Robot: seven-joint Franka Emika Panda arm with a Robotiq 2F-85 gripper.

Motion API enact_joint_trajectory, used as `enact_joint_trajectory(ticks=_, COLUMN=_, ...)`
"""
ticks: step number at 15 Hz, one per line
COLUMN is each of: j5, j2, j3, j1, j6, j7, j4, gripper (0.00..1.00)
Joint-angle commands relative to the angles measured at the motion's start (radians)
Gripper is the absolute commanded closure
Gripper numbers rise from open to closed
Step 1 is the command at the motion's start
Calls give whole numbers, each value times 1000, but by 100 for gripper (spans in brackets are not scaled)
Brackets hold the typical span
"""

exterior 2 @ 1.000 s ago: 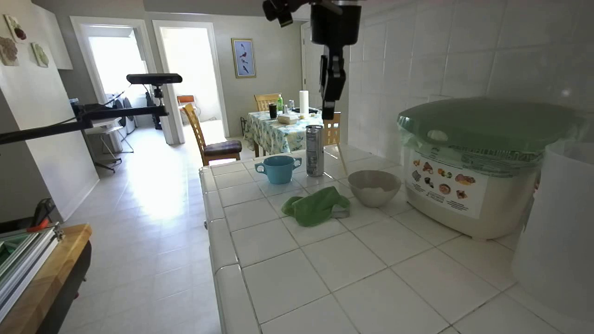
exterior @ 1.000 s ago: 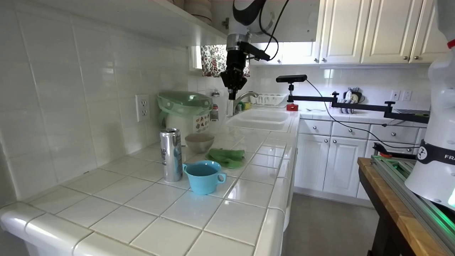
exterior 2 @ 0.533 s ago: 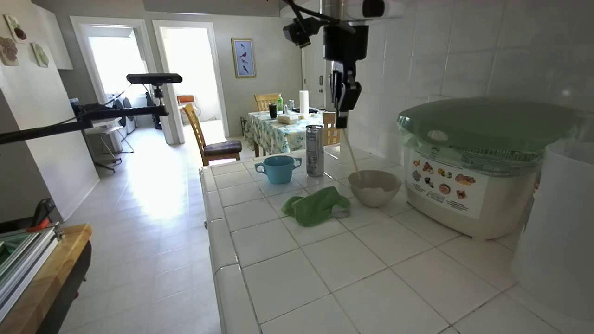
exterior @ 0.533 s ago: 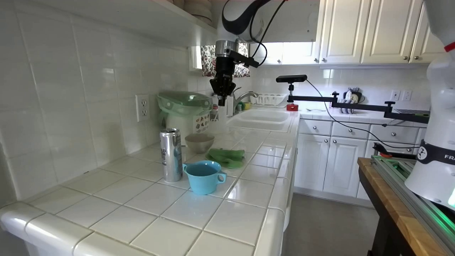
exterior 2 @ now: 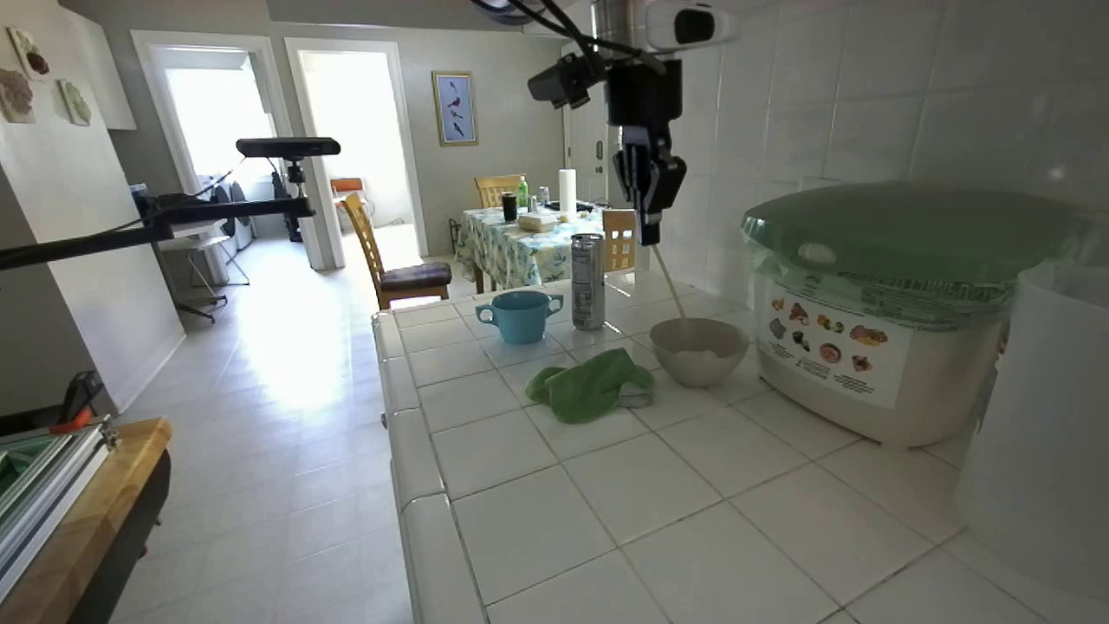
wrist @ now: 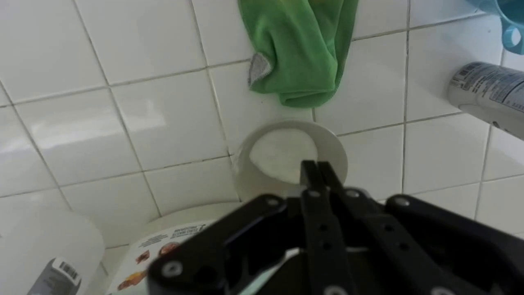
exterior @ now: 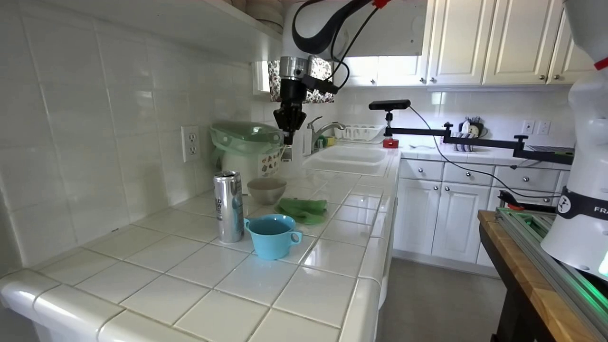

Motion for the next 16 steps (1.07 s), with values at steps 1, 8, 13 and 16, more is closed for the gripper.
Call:
enact_joint_trajectory(ticks=1, j5=-17, j2=14, j3=7, j1=-7, j6=42, j7=-37, j4=-22, gripper=99)
enact_joint_trajectory(ticks=8, j5=-25, j2=43, j3=1, j1=-9, j6=62, j7=-51, j4=-35, gripper=99)
enact_joint_trajectory(ticks=13, j5=-20, j2=32, j3=-9, j1=-20, j6=65, j7=-39, j4=-65, gripper=99)
enact_joint_trajectory(ticks=16, j5=-20, j2=28, j3=-21, j1=-31, j6=64, j7=-31, j4=-81, gripper=99)
